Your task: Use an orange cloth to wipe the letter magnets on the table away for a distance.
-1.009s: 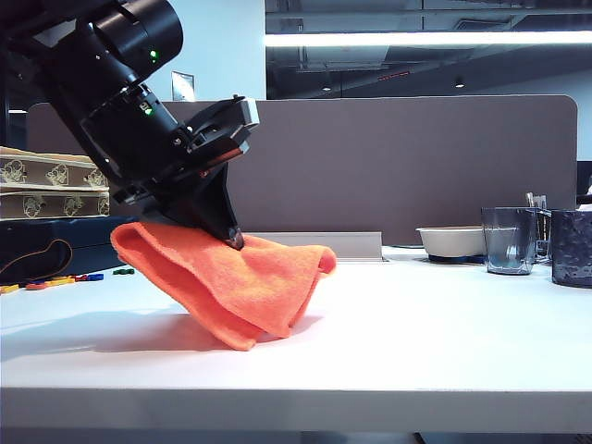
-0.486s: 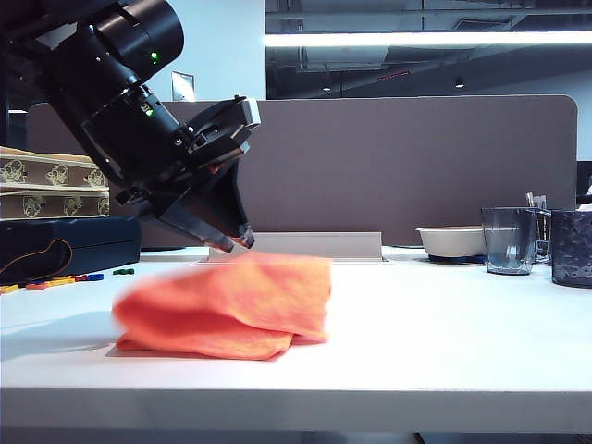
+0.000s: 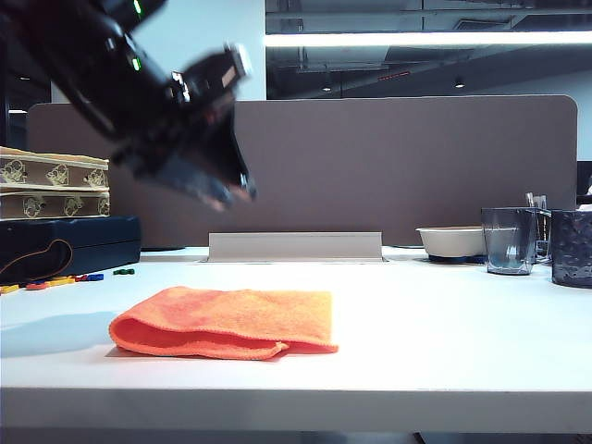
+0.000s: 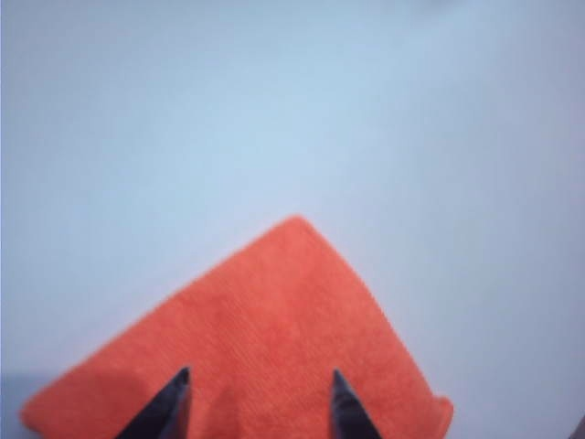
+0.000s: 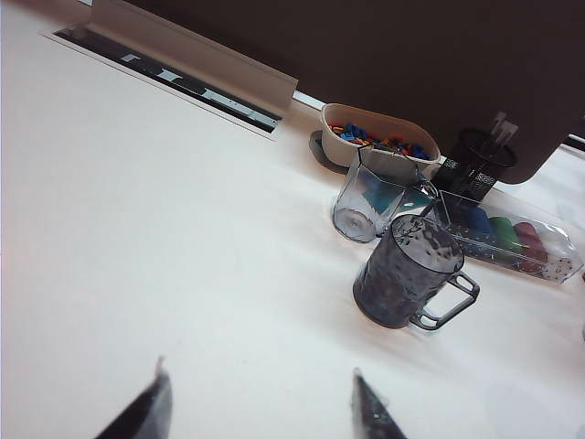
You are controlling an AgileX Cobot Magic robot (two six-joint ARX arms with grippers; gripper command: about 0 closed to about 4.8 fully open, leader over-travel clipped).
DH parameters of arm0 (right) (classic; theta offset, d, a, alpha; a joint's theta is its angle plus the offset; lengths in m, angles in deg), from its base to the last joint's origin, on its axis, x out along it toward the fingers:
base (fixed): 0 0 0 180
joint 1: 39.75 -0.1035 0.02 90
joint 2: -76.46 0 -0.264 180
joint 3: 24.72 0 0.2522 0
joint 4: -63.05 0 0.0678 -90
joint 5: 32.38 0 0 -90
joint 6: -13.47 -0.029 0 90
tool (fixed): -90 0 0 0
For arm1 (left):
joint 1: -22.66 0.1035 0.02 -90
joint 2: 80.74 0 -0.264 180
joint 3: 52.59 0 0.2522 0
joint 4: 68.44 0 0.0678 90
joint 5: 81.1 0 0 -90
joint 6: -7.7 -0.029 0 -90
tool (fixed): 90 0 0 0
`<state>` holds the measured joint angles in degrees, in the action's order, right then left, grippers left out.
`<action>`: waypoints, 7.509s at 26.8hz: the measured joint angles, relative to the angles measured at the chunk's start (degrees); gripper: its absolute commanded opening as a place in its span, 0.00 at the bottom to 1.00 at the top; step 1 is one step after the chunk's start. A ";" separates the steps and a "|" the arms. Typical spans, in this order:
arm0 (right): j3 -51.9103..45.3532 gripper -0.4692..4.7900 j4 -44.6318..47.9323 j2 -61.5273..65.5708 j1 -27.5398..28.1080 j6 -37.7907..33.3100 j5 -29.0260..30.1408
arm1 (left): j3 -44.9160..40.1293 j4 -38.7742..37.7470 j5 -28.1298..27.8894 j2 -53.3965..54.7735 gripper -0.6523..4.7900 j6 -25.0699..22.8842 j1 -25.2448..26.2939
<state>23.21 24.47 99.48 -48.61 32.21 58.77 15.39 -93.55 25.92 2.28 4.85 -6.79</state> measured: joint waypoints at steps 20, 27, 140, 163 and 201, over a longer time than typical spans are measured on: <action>2.27 0.55 1.46 -2.51 -0.13 -0.68 0.35 | 0.02 -16.09 -11.28 -29.51 0.46 -4.00 0.00; 2.47 0.55 0.33 -8.66 -0.11 -7.67 0.37 | 0.02 -29.33 -13.22 -40.87 0.46 -4.42 0.00; -33.81 0.09 22.38 -16.70 -0.07 -18.88 -8.92 | -54.18 14.34 -40.19 -67.56 0.11 -4.15 0.00; -33.81 0.09 17.64 -16.70 -0.07 -18.97 -8.85 | -54.18 14.34 -40.19 -67.56 0.11 -4.15 -0.02; -33.81 0.09 17.57 -16.70 -0.07 -18.97 -8.85 | -54.12 11.58 -29.55 -82.95 0.11 -1.84 6.93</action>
<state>-10.60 42.04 82.78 -48.68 13.24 49.92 -38.73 -81.97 -3.63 -80.66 3.01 0.14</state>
